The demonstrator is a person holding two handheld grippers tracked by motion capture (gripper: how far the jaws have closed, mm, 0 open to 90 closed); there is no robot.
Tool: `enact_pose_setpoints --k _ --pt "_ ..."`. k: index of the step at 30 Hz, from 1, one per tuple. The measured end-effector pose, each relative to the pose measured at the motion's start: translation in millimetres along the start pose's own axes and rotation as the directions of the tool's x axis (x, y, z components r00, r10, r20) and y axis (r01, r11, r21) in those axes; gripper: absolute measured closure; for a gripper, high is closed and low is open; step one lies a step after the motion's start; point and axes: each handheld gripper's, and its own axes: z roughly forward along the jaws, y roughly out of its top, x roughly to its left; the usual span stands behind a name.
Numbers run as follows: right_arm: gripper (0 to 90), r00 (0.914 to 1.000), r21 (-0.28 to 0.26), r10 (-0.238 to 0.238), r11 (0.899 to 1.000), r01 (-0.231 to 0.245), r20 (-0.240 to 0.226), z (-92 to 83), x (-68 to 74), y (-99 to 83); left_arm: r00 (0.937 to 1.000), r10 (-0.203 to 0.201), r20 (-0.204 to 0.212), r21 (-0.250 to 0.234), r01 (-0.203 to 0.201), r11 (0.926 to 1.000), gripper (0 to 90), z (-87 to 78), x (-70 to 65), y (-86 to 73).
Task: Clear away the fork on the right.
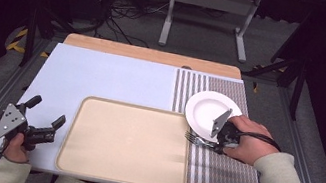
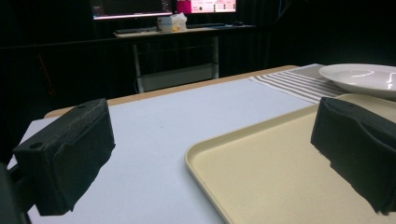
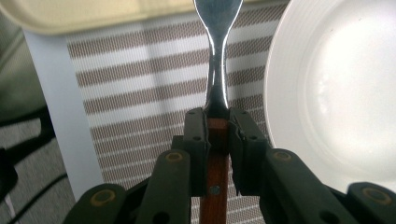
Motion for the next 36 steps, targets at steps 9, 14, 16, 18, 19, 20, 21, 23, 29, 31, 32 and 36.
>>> enact_pose_setpoints --k 9,14,16,18,19,20,21,23,29,31,32,36 --pt "77.5 0.9767 -0.126 0.206 0.969 -0.212 -0.062 -3.3 2.8 12.4 1.0 0.002 0.003 0.0 -0.002 1.0 0.0 0.0 0.1 0.1" --pt "77.5 0.945 -0.162 0.309 0.932 -0.323 -0.108 -3.9 4.7 18.9 1.0 0.0 0.004 0.002 0.0 1.0 0.1 -0.1 0.3 0.1" --pt "77.5 0.9331 -0.172 0.339 0.919 -0.356 -0.121 -3.6 5.8 22.1 1.0 0.0 0.003 0.0 0.0 1.0 0.1 -0.2 0.3 0.1" --pt "77.5 0.9236 -0.174 0.362 0.909 -0.38 -0.127 -3.4 6.4 24.8 1.0 0.001 0.004 0.0 -0.001 1.0 0.1 -0.3 0.4 0.2" --pt "77.5 0.9138 -0.171 0.384 0.899 -0.402 -0.134 -3.3 6.9 26.2 1.0 0.001 0.004 0.002 -0.001 1.0 0.1 -0.3 0.4 0.2" --pt "77.5 0.9015 -0.166 0.409 0.888 -0.429 -0.142 -3.4 7.6 27.7 1.0 0.001 0.005 0.002 -0.001 1.0 0.1 -0.3 0.4 0.2" --pt "77.5 0.8936 -0.166 0.424 0.88 -0.445 -0.147 -3.4 8.4 29.2 1.0 0.0 0.004 0.0 0.0 1.0 0.1 -0.2 0.3 0.1" --pt "77.6 0.8775 -0.164 0.454 0.864 -0.476 -0.153 -3.0 9.6 32.1 1.0 0.001 0.006 0.002 -0.001 1.0 0.1 -0.3 0.4 0.2" --pt "77.5 0.8341 -0.178 0.519 0.817 -0.548 -0.188 -2.6 13.9 39.4 1.0 0.001 0.005 -0.001 -0.001 1.0 0.1 -0.3 0.4 0.2" --pt "77.5 0.8133 -0.172 0.544 0.798 -0.577 -0.206 -2.9 15.4 42.0 1.0 0.002 0.006 0.002 -0.002 1.0 0.1 -0.3 0.5 0.3" --pt "77.5 0.8052 -0.168 0.555 0.791 -0.589 -0.209 -2.5 16.4 43.8 1.0 0.002 0.006 0.002 -0.002 1.0 0.1 -0.2 0.5 0.3" --pt "77.5 0.7774 -0.149 0.585 0.768 -0.623 -0.23 0.0 18.3 48.4 1.0 0.002 0.005 0.0 -0.002 1.0 0.1 -0.4 0.4 0.3"
